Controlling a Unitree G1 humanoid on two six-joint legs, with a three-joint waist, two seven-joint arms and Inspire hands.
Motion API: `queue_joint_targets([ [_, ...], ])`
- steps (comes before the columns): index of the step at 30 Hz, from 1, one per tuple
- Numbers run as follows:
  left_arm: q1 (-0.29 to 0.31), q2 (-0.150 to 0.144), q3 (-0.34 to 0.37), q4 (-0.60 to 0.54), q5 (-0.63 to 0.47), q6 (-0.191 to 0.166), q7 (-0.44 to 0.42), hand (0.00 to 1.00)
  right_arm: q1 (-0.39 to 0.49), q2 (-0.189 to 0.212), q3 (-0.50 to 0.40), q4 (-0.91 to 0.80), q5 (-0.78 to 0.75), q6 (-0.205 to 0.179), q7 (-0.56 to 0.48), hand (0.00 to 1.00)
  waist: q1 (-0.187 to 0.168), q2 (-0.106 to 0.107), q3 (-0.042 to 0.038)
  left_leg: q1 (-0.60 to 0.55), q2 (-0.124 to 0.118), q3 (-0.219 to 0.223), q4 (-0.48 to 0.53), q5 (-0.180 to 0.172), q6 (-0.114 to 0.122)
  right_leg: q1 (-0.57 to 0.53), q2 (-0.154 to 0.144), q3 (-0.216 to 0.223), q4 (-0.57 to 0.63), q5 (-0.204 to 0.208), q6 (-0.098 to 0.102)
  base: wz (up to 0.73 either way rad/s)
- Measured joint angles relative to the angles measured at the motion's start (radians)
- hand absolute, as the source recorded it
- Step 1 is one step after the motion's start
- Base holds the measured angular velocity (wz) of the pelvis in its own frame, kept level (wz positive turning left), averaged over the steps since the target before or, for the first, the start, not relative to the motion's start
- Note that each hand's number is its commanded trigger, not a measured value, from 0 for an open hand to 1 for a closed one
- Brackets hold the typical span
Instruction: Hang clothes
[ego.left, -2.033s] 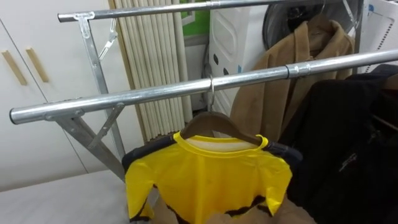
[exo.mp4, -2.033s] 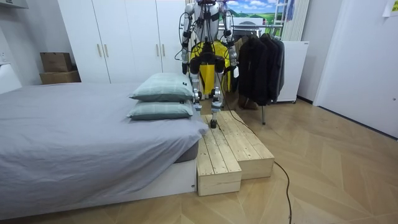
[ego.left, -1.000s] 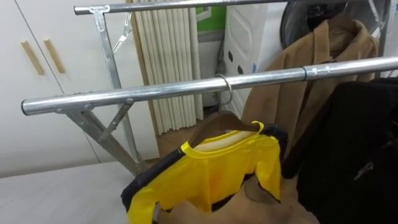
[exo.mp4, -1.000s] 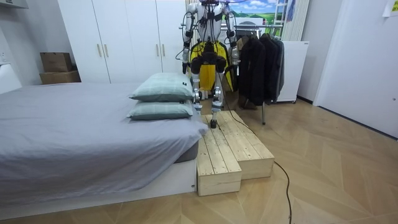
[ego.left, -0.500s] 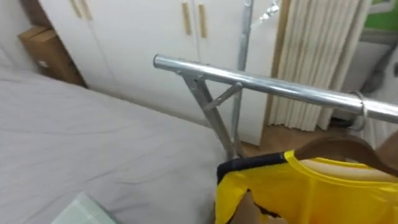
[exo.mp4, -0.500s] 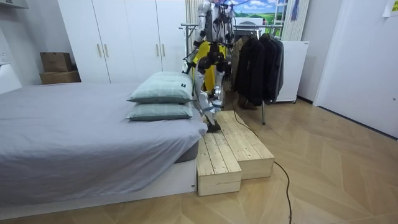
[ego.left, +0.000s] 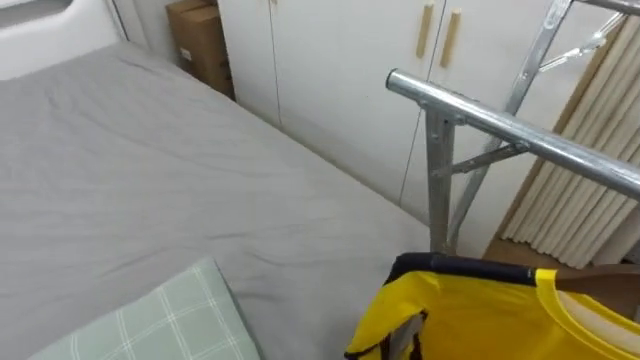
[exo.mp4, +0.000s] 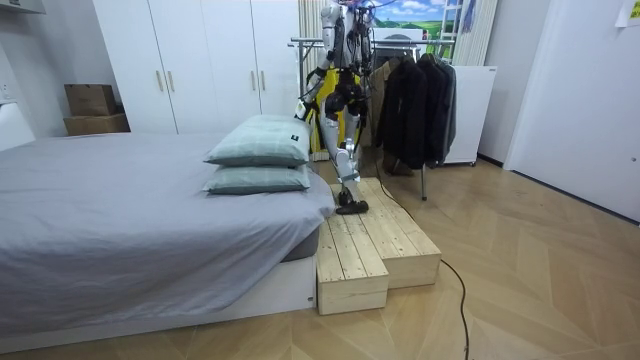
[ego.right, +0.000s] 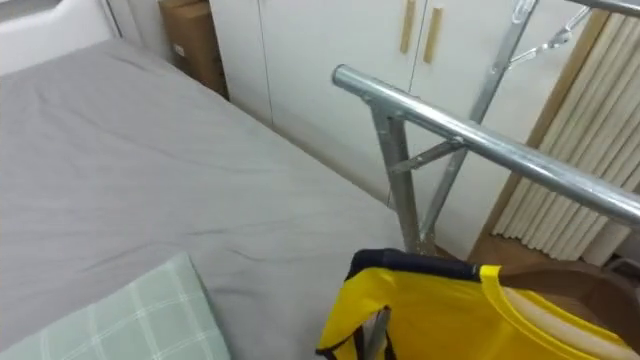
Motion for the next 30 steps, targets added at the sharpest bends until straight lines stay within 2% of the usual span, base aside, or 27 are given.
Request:
queue_joint_targets([
  [1, 0.0, 0.0, 0.005, 0.007, 0.0, 0.005, -0.003, 0.0, 0.009, 0.003, -0.013, 0.001, 0.014, 0.002, -0.001, 0.0, -0.005, -0.001, 0.0001, -0.006, -0.003, -0.025, 0.0, -0.001, 0.003, 0.0, -0.003, 0.048, 0.001, 0.004, 0.007, 1.39],
  [3, 0.024, 0.011, 0.067, 0.048, 0.002, 0.027, -0.005, 0.0, 0.037, 0.013, -0.084, 0.008, 0.045, 0.008, 0.002, 0.0, -0.003, -0.005, -0.0031, -0.03, -0.02, -0.126, 0.001, 0.011, 0.026, -0.003, -0.013, 0.196, 0.005, 0.021, 0.032, 1.21],
  [4, 0.034, 0.019, 0.085, 0.058, 0.004, 0.034, -0.005, 0.0, 0.042, 0.013, -0.095, 0.008, 0.052, 0.008, 0.002, 0.0, -0.002, -0.003, -0.0037, -0.035, -0.023, -0.148, 0.001, 0.012, 0.029, -0.003, -0.013, 0.233, 0.005, 0.025, 0.037, 1.02],
  [5, 0.053, 0.046, 0.116, 0.084, 0.003, 0.051, -0.005, 0.0, 0.051, 0.013, -0.11, 0.011, 0.069, 0.008, 0.001, 0.0, -0.003, -0.005, -0.0046, -0.044, -0.034, -0.187, -0.002, 0.018, 0.039, -0.001, -0.014, 0.309, 0.0, 0.03, 0.047, 0.98],
  [6, 0.067, 0.078, 0.135, 0.109, 0.003, 0.074, -0.005, 0.0, 0.06, 0.013, -0.118, 0.011, 0.071, 0.008, 0.0, 0.0, -0.003, -0.005, -0.0047, -0.049, -0.04, -0.22, -0.005, 0.022, 0.045, 0.006, -0.012, 0.355, -0.006, 0.037, 0.059, 0.95],
  [7, 0.076, 0.095, 0.139, 0.118, 0.004, 0.084, -0.001, 0.0, 0.063, 0.013, -0.118, 0.011, 0.072, 0.008, 0.0, 0.0, -0.004, -0.003, -0.0036, -0.05, -0.043, -0.237, -0.009, 0.023, 0.047, 0.013, -0.01, 0.371, -0.013, 0.039, 0.063, 0.88],
  [8, 0.105, 0.123, 0.157, 0.128, 0.005, 0.108, 0.01, 0.0, 0.066, 0.013, -0.119, 0.011, 0.072, 0.009, 0.0, 0.0, -0.007, -0.004, -0.0032, -0.053, -0.052, -0.267, -0.011, 0.025, 0.051, 0.024, -0.012, 0.396, -0.017, 0.039, 0.07, 0.84],
  [9, 0.128, 0.138, 0.189, 0.133, 0.008, 0.129, 0.029, 0.0, 0.072, 0.013, -0.12, 0.01, 0.074, 0.009, -0.001, 0.0, -0.014, -0.004, -0.0035, -0.063, -0.058, -0.303, -0.01, 0.027, 0.054, 0.035, -0.011, 0.415, -0.02, 0.038, 0.078, 0.92],
  [10, 0.134, 0.142, 0.206, 0.134, 0.008, 0.133, 0.037, 0.0, 0.074, 0.013, -0.121, 0.01, 0.074, 0.01, -0.001, 0.0, -0.018, -0.004, -0.0033, -0.066, -0.063, -0.325, -0.01, 0.028, 0.059, 0.043, -0.01, 0.434, -0.023, 0.037, 0.081, 1.03],
  [12, 0.15, 0.151, 0.22, 0.134, 0.021, 0.144, 0.069, 0.0, 0.068, 0.013, -0.12, 0.006, 0.067, 0.02, -0.004, 0.0, -0.023, -0.004, -0.0023, -0.081, -0.088, -0.387, -0.011, 0.035, 0.077, 0.057, -0.019, 0.528, -0.031, 0.029, 0.107, 0.86],
  [14, 0.168, 0.147, 0.221, 0.134, 0.023, 0.159, 0.086, 0.0, 0.06, 0.011, -0.119, 0.006, 0.066, 0.02, -0.014, 0.0, -0.023, -0.003, 0.0022, -0.087, -0.106, -0.424, -0.009, 0.039, 0.084, 0.063, -0.025, 0.557, -0.031, 0.025, 0.116, 0.47],
  [15, 0.177, 0.142, 0.22, 0.134, 0.023, 0.167, 0.092, 0.0, 0.054, 0.01, -0.117, 0.003, 0.066, 0.019, -0.021, 0.0, -0.023, 0.003, 0.0016, -0.097, -0.108, -0.439, 0.003, 0.04, 0.085, 0.064, -0.026, 0.569, -0.032, 0.025, 0.119, 0.41],
  [18, 0.18, 0.137, 0.218, 0.134, 0.022, 0.181, 0.106, 0.0, 0.054, 0.01, -0.113, 0.004, 0.068, 0.019, -0.026, 0.0, -0.024, 0.005, 0.0033, -0.125, -0.125, -0.476, 0.026, 0.042, 0.09, 0.064, -0.028, 0.58, -0.037, 0.021, 0.127, 0.39],
  [20, 0.181, 0.129, 0.21, 0.134, 0.022, 0.188, 0.131, 0.0, 0.045, 0.008, -0.074, 0.005, 0.07, 0.019, -0.041, 0.0, -0.017, 0.0, 0.0037, -0.142, -0.136, -0.488, 0.032, 0.05, 0.092, 0.063, -0.027, 0.634, -0.056, 0.011, 0.141, 0.2],
  [25, 0.179, 0.123, 0.19, 0.127, 0.023, 0.199, 0.17, 0.0, 0.037, 0.006, -0.024, 0.003, 0.074, 0.019, -0.044, 0.0, -0.008, -0.006, 0.0036, -0.154, -0.14, -0.508, 0.033, 0.063, 0.089, 0.062, -0.027, 0.62, -0.069, 0.005, 0.141, 0.13],
  [30, 0.176, 0.126, 0.172, 0.114, 0.022, 0.201, 0.185, 0.0, 0.037, 0.004, 0.02, 0.003, 0.074, 0.01, -0.029, 0.0, -0.002, -0.022, 0.0033, -0.165, -0.145, -0.53, 0.022, 0.07, 0.087, 0.069, -0.026, 0.598, -0.084, 0.006, 0.14, 0.12],
])
